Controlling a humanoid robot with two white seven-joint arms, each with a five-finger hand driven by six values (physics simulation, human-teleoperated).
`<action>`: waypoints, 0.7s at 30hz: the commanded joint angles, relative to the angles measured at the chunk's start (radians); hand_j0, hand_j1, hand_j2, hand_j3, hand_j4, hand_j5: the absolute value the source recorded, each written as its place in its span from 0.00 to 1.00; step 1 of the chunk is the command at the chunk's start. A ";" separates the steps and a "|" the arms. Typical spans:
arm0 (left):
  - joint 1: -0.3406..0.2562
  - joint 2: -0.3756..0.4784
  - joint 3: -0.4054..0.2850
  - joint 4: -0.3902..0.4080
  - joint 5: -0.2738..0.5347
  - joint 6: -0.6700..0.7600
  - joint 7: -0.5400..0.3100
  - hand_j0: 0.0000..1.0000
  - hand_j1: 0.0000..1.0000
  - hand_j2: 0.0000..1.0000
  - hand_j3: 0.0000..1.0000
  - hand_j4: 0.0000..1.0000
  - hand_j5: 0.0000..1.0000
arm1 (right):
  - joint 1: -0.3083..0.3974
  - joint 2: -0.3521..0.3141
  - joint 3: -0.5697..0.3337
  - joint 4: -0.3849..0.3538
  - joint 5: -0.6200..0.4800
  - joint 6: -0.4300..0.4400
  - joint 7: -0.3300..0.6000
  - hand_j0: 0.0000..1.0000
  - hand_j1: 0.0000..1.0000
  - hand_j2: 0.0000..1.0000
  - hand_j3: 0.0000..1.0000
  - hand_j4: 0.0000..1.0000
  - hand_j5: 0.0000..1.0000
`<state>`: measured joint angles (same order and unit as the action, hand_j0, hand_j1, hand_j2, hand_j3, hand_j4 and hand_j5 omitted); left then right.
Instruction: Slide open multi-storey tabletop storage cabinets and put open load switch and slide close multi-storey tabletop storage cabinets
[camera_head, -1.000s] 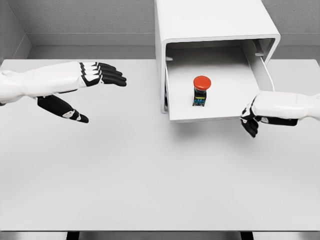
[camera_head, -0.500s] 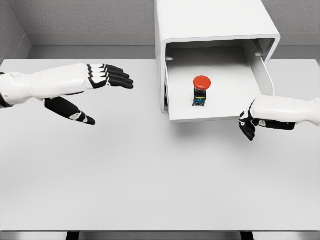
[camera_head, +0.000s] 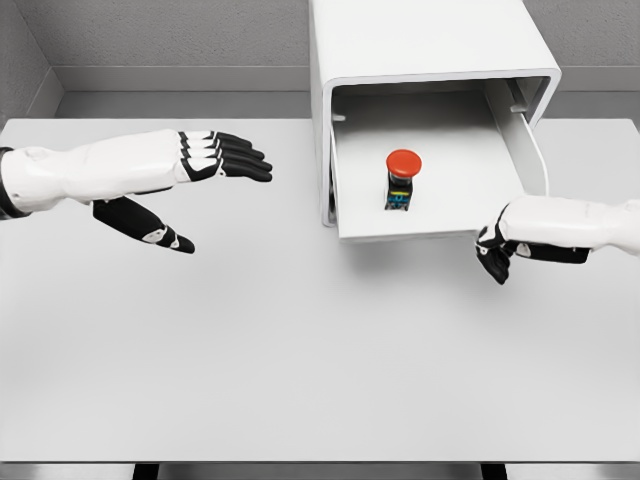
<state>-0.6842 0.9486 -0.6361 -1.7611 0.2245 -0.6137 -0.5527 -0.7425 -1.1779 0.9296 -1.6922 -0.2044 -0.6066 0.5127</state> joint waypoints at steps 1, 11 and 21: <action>0.000 -0.002 -0.002 0.002 0.007 0.003 0.000 1.00 1.00 1.00 1.00 1.00 1.00 | 0.000 -0.008 0.002 0.000 0.008 -0.004 -0.003 0.13 0.13 0.13 0.13 0.13 0.13; 0.008 -0.014 -0.005 0.008 -0.002 0.003 0.000 1.00 1.00 1.00 1.00 1.00 1.00 | -0.018 -0.063 -0.002 -0.003 -0.013 -0.004 -0.016 0.13 0.13 0.13 0.13 0.13 0.13; 0.018 -0.014 -0.005 0.009 -0.004 0.003 0.000 1.00 1.00 1.00 1.00 1.00 1.00 | 0.026 -0.014 0.006 -0.004 -0.013 -0.004 -0.016 0.13 0.13 0.13 0.13 0.13 0.13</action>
<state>-0.6657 0.9334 -0.6417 -1.7518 0.2133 -0.6138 -0.5527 -0.7164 -1.1993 0.9358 -1.6961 -0.2103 -0.6133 0.4973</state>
